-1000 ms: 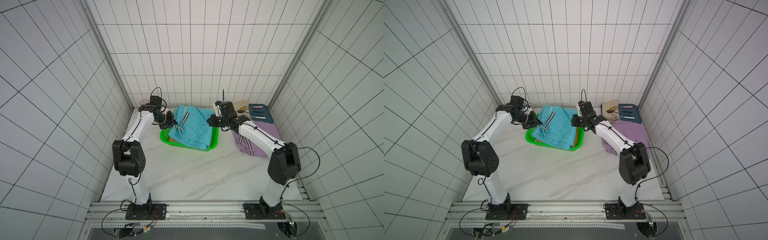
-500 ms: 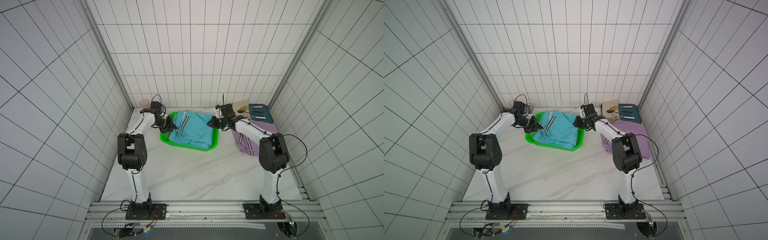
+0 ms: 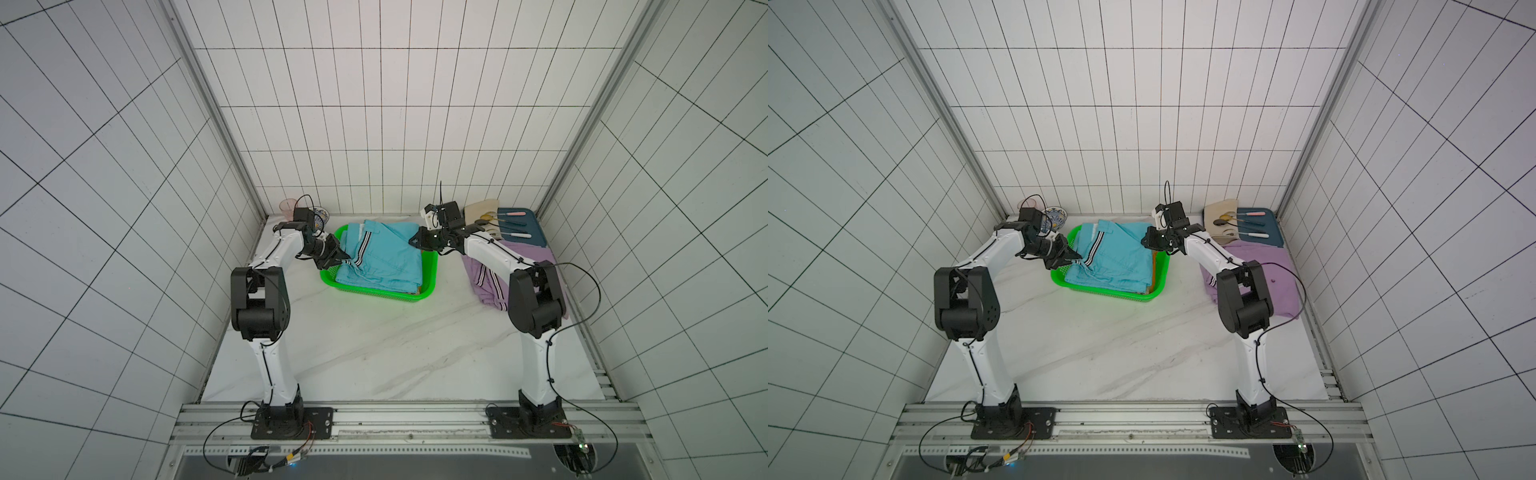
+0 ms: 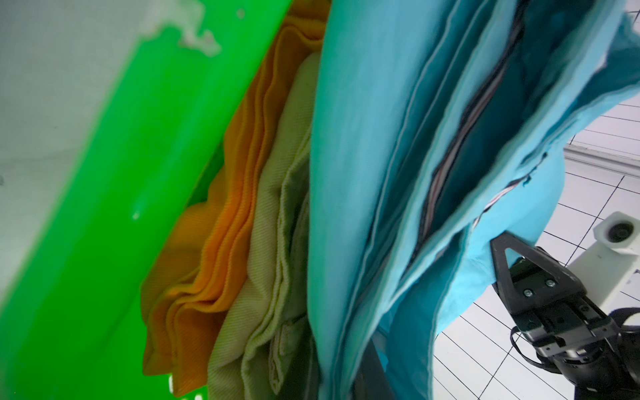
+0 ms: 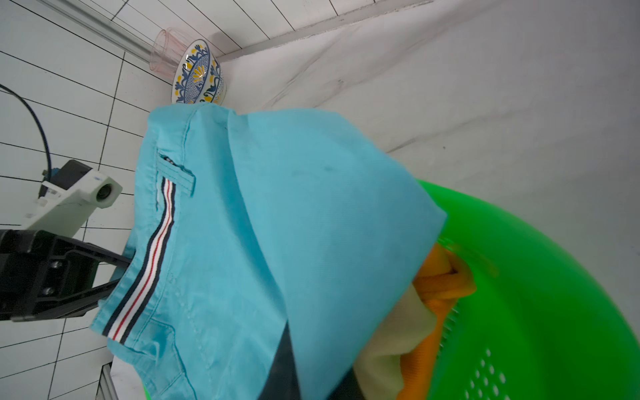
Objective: Put the folded long pants in the basket
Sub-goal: Place the long pant in the basket.
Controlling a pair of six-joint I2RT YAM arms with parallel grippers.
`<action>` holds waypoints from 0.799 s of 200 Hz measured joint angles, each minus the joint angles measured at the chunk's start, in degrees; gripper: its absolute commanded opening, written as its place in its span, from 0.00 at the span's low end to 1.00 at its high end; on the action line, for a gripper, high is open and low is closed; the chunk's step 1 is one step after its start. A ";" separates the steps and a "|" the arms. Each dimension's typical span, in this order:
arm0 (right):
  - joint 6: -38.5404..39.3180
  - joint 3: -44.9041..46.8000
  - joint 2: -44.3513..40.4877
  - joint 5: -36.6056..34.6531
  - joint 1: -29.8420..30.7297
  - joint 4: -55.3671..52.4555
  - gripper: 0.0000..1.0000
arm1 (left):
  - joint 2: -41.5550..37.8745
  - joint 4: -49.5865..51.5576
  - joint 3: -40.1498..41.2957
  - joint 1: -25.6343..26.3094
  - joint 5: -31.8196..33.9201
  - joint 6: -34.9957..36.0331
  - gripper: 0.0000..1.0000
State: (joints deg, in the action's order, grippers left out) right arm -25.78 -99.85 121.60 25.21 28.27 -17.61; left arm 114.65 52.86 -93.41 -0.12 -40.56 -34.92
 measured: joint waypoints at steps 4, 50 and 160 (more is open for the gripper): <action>0.09 0.00 0.22 0.00 -0.04 -0.02 0.00 | 0.04 0.04 0.00 0.00 0.00 -0.02 0.00; 1.20 0.07 0.46 -0.46 -0.31 0.04 0.22 | 0.52 0.37 0.00 -0.02 -0.02 0.00 0.00; -4.26 11.32 -8.63 0.33 -0.94 4.17 0.41 | 0.52 0.96 0.02 -0.37 -0.46 0.04 0.00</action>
State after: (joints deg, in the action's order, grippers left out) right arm -30.04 -88.53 112.97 25.54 27.33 -13.43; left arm 115.18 53.82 -93.38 -0.49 -41.01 -34.87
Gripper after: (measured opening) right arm 0.413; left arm 0.126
